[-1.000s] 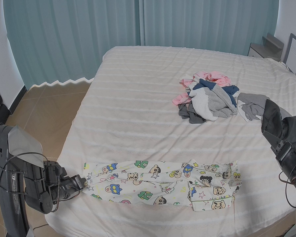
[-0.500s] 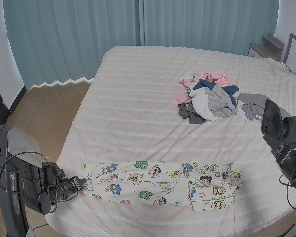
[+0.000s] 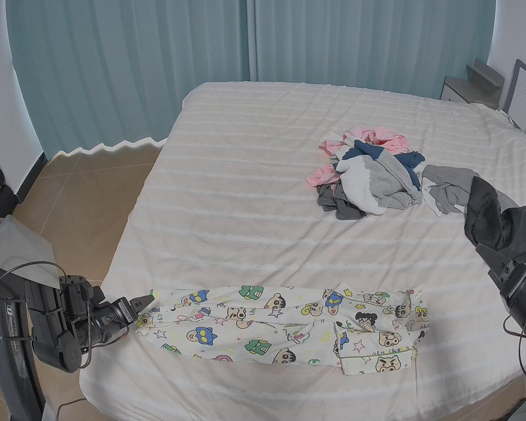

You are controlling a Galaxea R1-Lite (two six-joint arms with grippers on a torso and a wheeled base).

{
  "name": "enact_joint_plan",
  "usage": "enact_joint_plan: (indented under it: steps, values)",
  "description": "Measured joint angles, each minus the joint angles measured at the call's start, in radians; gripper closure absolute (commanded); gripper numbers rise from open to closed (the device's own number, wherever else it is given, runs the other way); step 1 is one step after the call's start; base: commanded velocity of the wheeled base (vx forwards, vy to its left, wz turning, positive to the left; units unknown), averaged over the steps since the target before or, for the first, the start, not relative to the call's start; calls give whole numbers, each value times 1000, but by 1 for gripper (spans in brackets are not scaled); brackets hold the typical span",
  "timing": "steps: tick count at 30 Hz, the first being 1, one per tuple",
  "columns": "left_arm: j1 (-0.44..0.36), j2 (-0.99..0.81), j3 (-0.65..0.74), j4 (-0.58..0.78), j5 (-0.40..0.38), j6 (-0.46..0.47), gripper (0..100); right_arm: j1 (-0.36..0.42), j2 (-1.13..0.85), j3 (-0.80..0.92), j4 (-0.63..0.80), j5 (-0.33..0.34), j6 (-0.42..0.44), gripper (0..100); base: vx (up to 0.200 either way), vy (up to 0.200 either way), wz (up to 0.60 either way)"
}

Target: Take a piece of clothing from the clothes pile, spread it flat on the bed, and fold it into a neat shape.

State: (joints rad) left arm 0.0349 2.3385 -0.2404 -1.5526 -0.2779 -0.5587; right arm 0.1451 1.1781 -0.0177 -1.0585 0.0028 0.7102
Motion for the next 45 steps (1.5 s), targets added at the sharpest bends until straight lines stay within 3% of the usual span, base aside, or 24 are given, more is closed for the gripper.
enact_joint_plan:
  steps: [4,8,14,18,25,31,40,45]
  values:
    - [16,-30,11,0,-85,23,0,0,-14,0,3,0,0,0,0,0,0]
    - [18,-39,17,0,-95,61,0,0,-21,0,4,0,0,0,0,0,0]
    - [-6,-4,10,31,-99,294,0,1,-39,0,5,-2,0,0,0,0,0]
    - [-26,18,-25,154,-96,354,0,2,-58,0,6,0,-2,0,0,0,0]
    - [-53,23,-168,352,-89,374,0,17,-86,0,28,1,-6,0,0,0,0]
    - [-62,5,-247,410,-93,374,0,38,-163,0,160,6,-8,0,0,0,0]
    - [-58,-83,-162,422,-174,381,0,45,-263,0,236,21,-8,0,0,0,0]
    - [-34,-114,-157,422,-182,374,0,45,-284,0,238,24,-7,0,0,0,0]
